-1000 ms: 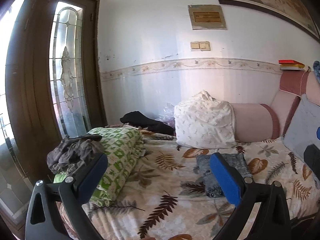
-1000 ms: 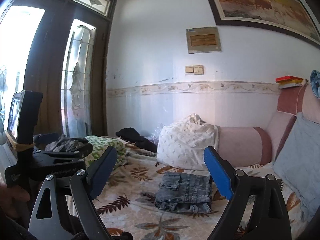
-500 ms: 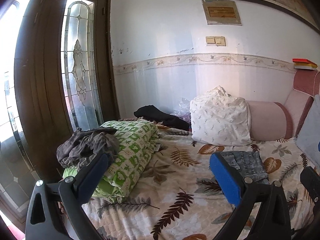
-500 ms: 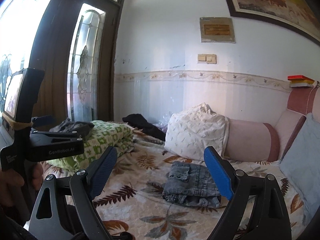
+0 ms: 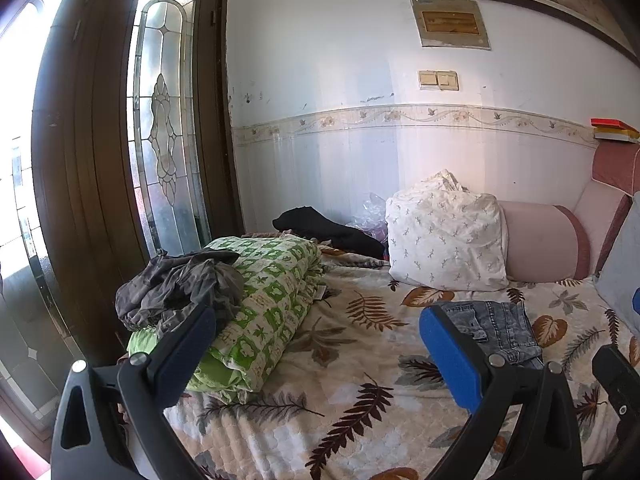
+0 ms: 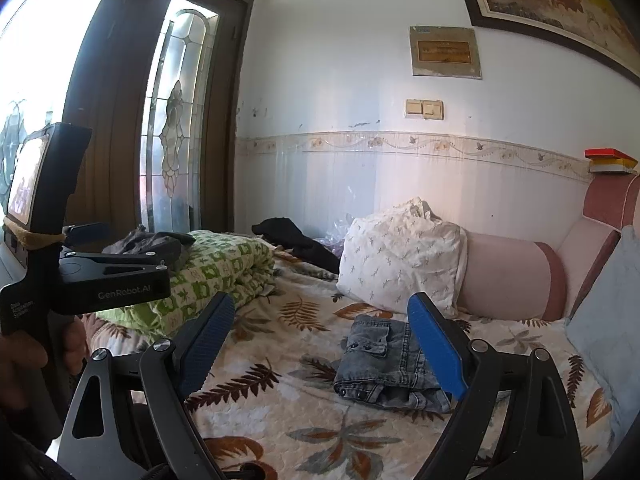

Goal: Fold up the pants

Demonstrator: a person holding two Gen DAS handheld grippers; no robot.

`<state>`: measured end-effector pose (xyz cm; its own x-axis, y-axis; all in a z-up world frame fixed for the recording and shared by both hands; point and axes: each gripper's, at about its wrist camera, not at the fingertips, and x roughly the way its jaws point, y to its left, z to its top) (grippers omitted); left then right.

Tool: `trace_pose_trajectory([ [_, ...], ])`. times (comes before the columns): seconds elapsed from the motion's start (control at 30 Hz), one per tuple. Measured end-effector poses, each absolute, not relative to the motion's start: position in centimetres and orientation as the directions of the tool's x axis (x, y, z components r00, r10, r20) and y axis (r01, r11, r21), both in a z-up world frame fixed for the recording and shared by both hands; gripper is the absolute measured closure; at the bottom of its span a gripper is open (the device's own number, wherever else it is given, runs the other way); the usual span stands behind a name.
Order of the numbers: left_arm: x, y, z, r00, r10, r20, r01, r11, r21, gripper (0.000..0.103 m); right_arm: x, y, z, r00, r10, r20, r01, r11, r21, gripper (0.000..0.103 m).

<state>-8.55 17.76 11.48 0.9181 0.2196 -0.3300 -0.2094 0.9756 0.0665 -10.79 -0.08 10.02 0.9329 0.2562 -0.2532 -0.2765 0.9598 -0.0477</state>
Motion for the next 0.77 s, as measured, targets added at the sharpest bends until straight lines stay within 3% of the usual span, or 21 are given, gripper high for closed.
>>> trace_pose_trajectory([
  [0.77, -5.1, 16.6, 9.4, 0.898, 0.17, -0.405, -0.16, 0.985, 0.059, 0.0, -7.8, -0.1, 7.8, 0.911, 0.265, -0.316, -0.285, 0.958, -0.018, 0.014],
])
